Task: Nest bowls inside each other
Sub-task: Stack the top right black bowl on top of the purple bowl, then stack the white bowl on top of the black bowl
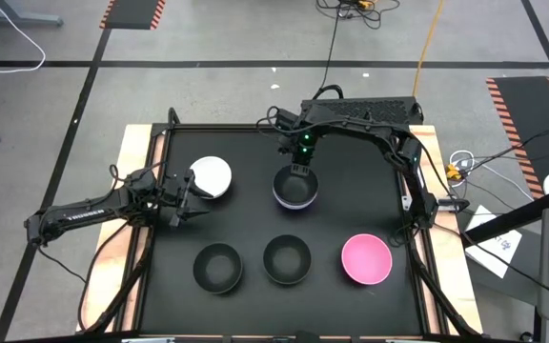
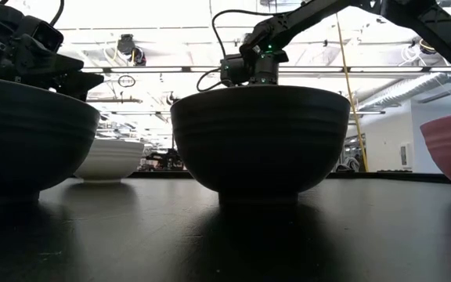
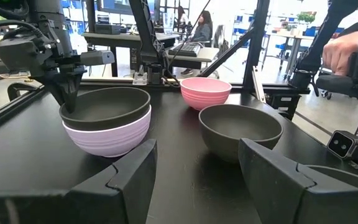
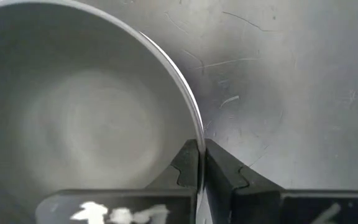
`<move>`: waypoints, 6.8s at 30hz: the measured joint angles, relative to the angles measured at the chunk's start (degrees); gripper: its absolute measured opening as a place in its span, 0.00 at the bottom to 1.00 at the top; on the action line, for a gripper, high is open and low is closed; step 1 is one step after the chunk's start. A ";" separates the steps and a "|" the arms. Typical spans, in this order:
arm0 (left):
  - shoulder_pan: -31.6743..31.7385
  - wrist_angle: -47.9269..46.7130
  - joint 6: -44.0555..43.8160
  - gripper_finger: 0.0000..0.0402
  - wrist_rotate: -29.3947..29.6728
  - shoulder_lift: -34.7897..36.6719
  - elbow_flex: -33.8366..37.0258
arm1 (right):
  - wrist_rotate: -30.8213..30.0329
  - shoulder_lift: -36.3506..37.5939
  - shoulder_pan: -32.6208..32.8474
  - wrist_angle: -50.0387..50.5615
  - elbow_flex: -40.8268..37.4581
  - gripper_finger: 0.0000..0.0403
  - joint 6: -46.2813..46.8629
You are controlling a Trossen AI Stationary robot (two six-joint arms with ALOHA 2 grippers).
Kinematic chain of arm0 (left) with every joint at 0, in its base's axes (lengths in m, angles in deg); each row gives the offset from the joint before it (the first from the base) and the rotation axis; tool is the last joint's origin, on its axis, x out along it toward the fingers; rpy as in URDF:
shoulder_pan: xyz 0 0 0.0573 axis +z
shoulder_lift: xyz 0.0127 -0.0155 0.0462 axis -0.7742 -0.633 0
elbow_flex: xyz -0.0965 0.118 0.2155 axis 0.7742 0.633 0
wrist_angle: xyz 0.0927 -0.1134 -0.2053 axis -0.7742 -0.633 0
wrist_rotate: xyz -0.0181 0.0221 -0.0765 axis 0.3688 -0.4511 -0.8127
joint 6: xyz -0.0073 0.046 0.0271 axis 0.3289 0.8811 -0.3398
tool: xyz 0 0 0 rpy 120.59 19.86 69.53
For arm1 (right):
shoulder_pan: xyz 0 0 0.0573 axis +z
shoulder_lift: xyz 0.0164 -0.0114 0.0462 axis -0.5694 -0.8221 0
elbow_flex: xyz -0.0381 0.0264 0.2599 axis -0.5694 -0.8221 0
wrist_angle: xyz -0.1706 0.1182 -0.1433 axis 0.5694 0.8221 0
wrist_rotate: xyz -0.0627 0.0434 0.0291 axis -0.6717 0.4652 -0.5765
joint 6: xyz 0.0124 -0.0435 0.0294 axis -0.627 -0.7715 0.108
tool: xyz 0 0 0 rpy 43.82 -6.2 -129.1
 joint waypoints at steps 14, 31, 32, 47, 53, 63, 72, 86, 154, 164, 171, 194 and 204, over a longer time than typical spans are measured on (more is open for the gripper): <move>-0.01 -1.15 0.16 0.57 0.00 -0.01 0.01 | -0.48 -0.24 0.19 -1.05 -0.20 0.24 1.48; -0.01 -1.27 0.17 0.57 0.00 -0.01 0.01 | 4.24 -0.15 0.17 -1.81 -0.15 0.49 4.07; -0.01 -1.27 0.17 0.57 0.00 0.00 0.01 | 4.24 -0.15 0.17 -1.80 -0.15 0.50 4.07; -0.02 -0.96 -1.12 0.57 -0.02 0.01 0.01 | 1.02 4.92 -2.38 -0.05 1.84 0.53 4.12; -0.02 -0.49 -1.34 0.57 0.00 0.01 -0.01 | 1.23 12.33 -1.76 -2.03 1.90 0.53 4.19; -0.02 0.81 -1.78 0.57 -0.05 0.01 0.01 | 10.60 29.71 1.60 -16.15 -6.08 0.53 2.24; -0.02 2.38 -2.20 0.57 -0.46 -0.01 -0.01 | 10.29 49.05 2.07 -34.61 -30.65 0.52 6.21; -0.01 2.51 -3.38 0.57 -0.48 0.01 -0.01 | 10.05 75.17 6.18 -38.62 -49.69 0.45 12.83; -0.02 9.28 -4.62 0.57 9.71 -0.01 -0.01 | 0.93 120.56 10.57 -34.79 -77.53 0.00 30.05; 3.00 -0.29 -2.58 0.57 18.98 -2.06 -9.77 | 0.92 120.37 10.57 -35.95 -80.04 0.00 29.84; 6.89 -14.38 1.28 0.57 20.27 -11.09 -20.31 | 1.01 120.39 10.57 -36.15 -80.06 0.00 29.87; 10.69 -12.41 1.41 0.57 22.80 -22.66 -22.79 | 2.68 120.39 10.57 -35.90 -80.06 0.00 29.76; 16.68 -35.38 -3.47 0.57 29.38 -34.54 -35.44 | 2.67 120.39 10.57 -35.91 -80.06 0.00 29.56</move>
